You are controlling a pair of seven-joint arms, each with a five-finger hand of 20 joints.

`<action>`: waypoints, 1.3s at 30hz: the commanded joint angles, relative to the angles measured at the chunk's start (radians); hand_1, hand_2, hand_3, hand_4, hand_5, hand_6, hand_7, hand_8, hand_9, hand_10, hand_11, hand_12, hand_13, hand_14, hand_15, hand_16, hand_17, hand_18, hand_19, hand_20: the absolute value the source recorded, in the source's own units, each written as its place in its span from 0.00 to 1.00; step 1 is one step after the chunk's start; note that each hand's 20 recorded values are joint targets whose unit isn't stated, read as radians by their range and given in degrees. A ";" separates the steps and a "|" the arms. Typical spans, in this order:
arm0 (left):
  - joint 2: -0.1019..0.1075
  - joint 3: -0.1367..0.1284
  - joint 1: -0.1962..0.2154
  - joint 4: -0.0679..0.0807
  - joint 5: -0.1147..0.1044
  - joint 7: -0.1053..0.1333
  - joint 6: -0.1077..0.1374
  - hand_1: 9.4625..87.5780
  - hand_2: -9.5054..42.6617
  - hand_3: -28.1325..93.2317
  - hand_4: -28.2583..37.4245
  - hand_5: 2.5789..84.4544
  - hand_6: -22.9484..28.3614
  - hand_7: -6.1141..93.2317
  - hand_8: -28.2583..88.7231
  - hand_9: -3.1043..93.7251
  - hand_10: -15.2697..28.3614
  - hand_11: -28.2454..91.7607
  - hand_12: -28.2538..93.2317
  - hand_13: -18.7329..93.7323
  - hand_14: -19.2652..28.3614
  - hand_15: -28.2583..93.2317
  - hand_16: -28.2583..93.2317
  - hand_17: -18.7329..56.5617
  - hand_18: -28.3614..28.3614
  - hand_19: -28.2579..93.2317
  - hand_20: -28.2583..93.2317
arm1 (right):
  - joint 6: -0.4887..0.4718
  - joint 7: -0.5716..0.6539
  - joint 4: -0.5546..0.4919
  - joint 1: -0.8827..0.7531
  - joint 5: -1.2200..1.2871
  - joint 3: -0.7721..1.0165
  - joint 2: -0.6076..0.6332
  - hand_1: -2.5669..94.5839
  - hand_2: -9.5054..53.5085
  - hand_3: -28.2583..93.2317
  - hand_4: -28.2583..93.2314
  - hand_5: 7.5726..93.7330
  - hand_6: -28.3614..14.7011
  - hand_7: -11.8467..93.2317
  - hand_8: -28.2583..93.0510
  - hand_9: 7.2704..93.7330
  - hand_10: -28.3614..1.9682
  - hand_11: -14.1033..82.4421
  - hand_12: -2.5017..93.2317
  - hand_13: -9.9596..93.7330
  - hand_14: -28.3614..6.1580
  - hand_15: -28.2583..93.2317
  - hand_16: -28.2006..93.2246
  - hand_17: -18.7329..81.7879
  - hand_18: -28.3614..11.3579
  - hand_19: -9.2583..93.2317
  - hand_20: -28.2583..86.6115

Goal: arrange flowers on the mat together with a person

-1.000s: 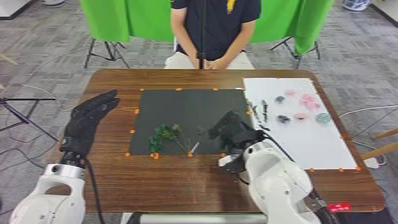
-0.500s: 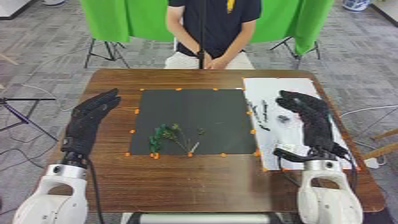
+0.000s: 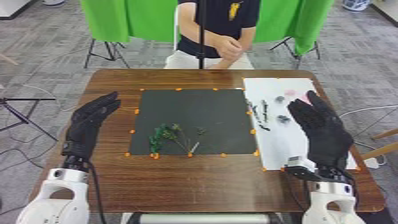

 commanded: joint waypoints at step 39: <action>-0.004 0.006 -0.032 0.019 0.002 0.009 -0.016 0.26 0.09 0.75 0.19 0.52 0.53 0.19 0.20 0.48 0.65 0.37 0.35 0.44 0.74 0.30 0.28 0.27 0.68 0.24 0.34 | 0.080 -0.046 0.013 0.008 -0.011 -0.025 0.006 0.24 0.00 0.90 0.10 0.55 0.70 0.27 0.13 0.61 0.52 0.23 0.16 0.55 0.49 0.35 0.35 0.53 0.38 0.22 0.63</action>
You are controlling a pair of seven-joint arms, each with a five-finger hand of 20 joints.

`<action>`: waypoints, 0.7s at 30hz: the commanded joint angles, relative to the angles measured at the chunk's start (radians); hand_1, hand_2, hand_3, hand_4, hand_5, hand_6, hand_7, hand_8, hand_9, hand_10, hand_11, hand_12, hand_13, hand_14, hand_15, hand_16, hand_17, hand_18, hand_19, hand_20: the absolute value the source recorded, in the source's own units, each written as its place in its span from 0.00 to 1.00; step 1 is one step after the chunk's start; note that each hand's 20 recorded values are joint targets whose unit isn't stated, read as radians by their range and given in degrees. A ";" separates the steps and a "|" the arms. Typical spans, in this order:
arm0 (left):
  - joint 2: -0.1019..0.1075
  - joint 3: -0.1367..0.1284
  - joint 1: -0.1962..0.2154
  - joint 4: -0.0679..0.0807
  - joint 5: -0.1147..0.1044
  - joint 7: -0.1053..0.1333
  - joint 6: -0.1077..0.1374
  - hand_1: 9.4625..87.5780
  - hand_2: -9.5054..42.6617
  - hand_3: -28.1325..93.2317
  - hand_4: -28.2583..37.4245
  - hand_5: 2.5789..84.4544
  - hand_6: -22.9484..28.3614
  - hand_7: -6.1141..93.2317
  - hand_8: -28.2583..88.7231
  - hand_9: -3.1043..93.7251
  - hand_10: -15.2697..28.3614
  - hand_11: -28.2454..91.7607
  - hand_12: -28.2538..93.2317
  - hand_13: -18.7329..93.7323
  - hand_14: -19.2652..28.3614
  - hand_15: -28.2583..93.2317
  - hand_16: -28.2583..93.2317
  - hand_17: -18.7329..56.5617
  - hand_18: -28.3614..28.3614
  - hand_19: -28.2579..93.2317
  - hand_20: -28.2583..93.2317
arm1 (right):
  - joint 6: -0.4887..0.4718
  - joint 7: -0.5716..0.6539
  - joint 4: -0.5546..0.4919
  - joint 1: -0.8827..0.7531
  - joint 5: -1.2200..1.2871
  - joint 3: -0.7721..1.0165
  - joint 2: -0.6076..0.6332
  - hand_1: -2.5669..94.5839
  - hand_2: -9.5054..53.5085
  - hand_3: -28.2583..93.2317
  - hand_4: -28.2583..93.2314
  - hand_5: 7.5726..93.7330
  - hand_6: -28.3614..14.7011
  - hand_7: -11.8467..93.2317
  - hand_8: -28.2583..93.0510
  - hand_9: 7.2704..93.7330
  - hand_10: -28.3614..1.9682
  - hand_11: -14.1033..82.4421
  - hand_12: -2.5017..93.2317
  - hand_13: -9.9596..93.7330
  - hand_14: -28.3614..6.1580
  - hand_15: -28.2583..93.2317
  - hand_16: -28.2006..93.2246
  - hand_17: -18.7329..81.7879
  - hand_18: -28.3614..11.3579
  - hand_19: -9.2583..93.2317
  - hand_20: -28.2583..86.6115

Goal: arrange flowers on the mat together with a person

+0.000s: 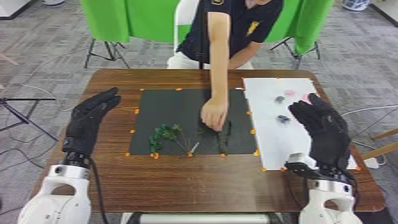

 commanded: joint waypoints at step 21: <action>-0.006 0.001 -0.004 0.006 0.001 -0.008 -0.001 0.26 0.09 0.75 0.19 0.52 0.53 0.19 0.20 0.47 0.64 0.36 0.35 0.43 0.73 0.30 0.28 0.27 0.68 0.24 0.34 | 0.045 0.028 -0.015 -0.006 -0.046 -0.010 0.015 0.24 0.00 0.89 0.10 0.53 0.66 0.26 0.14 0.57 0.46 0.23 0.18 0.56 0.45 0.36 0.37 0.52 0.38 0.27 0.63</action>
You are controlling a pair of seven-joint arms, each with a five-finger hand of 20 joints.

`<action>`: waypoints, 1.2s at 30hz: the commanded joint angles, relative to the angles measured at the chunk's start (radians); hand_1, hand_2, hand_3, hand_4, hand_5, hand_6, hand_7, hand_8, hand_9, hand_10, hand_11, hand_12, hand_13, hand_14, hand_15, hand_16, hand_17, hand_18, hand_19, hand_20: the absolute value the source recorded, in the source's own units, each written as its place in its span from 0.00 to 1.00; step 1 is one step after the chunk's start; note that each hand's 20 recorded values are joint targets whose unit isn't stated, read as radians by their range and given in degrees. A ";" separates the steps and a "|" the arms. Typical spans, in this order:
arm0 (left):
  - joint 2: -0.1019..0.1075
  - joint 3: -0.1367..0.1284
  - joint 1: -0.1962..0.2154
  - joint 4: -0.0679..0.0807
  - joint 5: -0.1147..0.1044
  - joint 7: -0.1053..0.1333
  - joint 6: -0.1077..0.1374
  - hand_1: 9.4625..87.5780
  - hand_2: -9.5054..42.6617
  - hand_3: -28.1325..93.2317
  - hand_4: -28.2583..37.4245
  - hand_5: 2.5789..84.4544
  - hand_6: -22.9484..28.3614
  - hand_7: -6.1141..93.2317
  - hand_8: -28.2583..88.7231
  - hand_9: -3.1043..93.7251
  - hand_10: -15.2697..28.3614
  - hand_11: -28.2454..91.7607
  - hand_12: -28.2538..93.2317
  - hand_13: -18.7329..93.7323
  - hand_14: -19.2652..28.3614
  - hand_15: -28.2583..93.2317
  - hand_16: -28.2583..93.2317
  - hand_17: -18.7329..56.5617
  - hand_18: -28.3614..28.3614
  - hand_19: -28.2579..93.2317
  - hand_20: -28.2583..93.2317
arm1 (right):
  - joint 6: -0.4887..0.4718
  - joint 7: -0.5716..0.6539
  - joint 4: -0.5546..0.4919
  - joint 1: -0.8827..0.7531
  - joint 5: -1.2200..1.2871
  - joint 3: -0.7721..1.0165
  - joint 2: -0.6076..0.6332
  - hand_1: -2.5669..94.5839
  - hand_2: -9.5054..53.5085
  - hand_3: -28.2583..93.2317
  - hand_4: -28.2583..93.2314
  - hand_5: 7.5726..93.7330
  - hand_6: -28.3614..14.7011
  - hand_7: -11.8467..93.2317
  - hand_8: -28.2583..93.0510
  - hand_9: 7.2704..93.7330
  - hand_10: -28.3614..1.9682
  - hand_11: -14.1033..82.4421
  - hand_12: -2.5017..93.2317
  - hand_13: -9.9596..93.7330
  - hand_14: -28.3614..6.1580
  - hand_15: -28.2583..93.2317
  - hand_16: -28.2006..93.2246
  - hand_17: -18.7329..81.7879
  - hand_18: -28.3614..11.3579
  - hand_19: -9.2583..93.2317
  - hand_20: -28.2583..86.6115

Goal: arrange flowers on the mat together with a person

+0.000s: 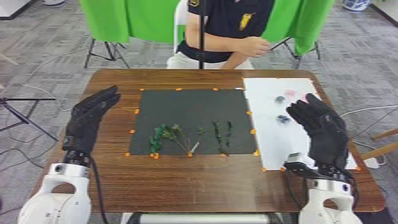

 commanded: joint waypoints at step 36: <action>0.013 -0.011 0.003 -0.008 -0.001 -0.024 -0.002 0.26 0.09 0.75 0.19 0.52 0.53 0.19 0.20 0.46 0.64 0.37 0.35 0.43 0.73 0.30 0.28 0.27 0.68 0.24 0.34 | -0.204 0.754 0.097 0.380 -1.397 -0.140 0.413 0.65 0.00 0.01 0.50 0.67 0.53 0.21 0.17 0.87 0.44 0.30 0.19 1.00 0.66 0.53 0.45 0.85 0.54 0.98 0.35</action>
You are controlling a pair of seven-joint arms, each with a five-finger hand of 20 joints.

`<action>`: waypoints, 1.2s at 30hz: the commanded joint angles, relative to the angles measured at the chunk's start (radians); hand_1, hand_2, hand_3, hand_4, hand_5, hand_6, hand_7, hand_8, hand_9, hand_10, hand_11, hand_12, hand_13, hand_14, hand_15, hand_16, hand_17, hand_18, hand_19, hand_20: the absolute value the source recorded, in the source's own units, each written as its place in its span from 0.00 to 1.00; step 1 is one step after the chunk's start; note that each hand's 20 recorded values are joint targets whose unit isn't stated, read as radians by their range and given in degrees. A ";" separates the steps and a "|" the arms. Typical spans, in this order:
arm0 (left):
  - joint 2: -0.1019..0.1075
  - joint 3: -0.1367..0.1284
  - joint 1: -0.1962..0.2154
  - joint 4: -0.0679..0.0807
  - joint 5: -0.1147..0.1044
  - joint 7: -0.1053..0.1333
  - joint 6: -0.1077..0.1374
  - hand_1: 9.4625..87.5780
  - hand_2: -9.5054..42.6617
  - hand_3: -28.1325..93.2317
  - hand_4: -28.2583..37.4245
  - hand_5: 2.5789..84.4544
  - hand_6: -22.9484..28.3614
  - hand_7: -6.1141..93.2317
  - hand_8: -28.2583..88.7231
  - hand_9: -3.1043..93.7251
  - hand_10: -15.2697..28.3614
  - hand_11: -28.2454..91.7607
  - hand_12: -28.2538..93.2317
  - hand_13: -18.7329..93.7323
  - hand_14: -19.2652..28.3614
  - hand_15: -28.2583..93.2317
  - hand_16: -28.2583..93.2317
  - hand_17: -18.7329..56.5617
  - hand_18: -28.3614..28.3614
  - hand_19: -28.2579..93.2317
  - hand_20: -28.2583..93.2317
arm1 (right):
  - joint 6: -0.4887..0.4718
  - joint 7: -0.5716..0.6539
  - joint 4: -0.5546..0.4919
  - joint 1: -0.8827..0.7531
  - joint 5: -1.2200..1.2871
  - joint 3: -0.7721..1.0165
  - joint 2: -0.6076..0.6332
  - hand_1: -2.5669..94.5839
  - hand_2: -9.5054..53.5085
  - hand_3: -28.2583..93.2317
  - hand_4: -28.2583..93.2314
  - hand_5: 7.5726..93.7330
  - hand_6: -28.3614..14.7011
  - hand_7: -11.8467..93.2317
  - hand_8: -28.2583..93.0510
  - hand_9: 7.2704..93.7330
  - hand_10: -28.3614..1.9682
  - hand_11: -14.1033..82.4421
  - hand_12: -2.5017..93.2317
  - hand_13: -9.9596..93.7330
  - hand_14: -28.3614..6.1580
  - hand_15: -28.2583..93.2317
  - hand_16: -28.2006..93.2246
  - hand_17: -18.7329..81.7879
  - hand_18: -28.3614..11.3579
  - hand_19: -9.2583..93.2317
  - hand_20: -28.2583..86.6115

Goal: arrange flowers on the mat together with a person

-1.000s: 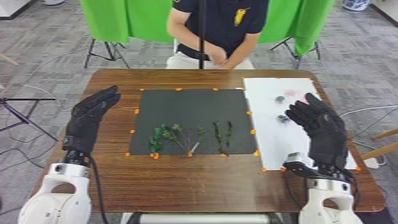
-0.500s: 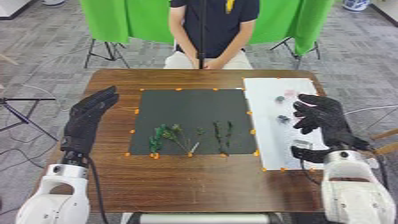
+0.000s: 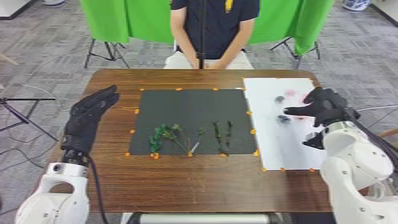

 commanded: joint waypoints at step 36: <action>-0.004 -0.008 -0.001 0.006 -0.002 -0.004 -0.005 0.26 0.09 0.75 0.19 0.52 0.53 0.19 0.20 0.47 0.64 0.37 0.35 0.44 0.73 0.30 0.28 0.27 0.68 0.25 0.34 | 0.054 -0.022 0.284 0.113 -0.095 -0.175 0.013 0.51 0.00 0.75 0.02 0.76 0.66 0.25 0.15 0.95 0.57 0.32 0.19 1.00 0.75 0.62 0.39 0.90 0.56 0.99 0.42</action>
